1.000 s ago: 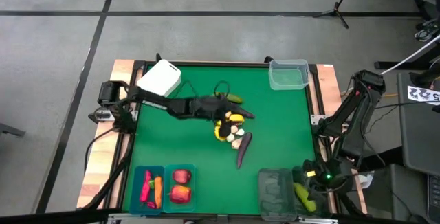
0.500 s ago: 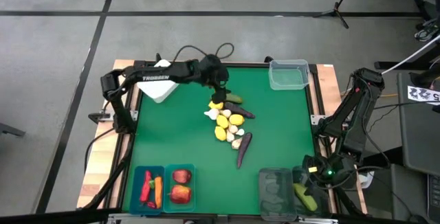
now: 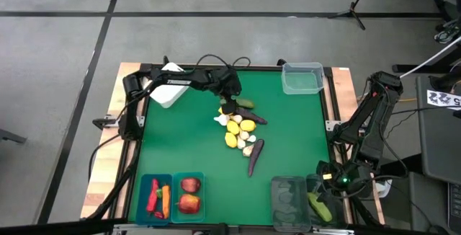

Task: Sort produce into baskets
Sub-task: Put the cucumber into the right black bin

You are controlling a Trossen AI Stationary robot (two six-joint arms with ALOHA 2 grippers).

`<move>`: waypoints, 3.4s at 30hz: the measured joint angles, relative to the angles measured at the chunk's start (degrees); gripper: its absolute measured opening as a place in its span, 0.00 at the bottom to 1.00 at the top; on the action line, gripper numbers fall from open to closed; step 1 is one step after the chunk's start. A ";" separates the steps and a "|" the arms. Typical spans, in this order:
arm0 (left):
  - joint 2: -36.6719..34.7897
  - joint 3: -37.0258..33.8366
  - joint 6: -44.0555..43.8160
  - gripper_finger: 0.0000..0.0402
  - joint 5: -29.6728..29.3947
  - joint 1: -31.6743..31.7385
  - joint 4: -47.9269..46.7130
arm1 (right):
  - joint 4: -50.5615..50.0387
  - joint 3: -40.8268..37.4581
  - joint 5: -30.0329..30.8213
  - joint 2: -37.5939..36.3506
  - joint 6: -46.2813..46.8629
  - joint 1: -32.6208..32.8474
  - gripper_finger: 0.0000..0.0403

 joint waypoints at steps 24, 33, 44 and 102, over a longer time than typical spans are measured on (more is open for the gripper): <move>3.60 -0.02 -0.06 0.44 -0.67 -0.07 -1.24 | -1.33 0.00 4.58 0.00 -1.81 0.00 0.60; 2.33 0.89 -5.49 0.40 -1.07 -0.07 2.50 | -6.42 0.00 19.60 0.00 -5.16 0.00 0.60; -9.16 2.34 -11.61 0.40 -0.57 -1.31 6.44 | -21.06 0.00 59.94 -0.11 -11.46 -0.16 0.60; -12.92 1.88 -6.05 0.42 -1.38 -25.53 40.80 | 42.63 10.38 33.37 0.37 -109.92 -36.41 0.82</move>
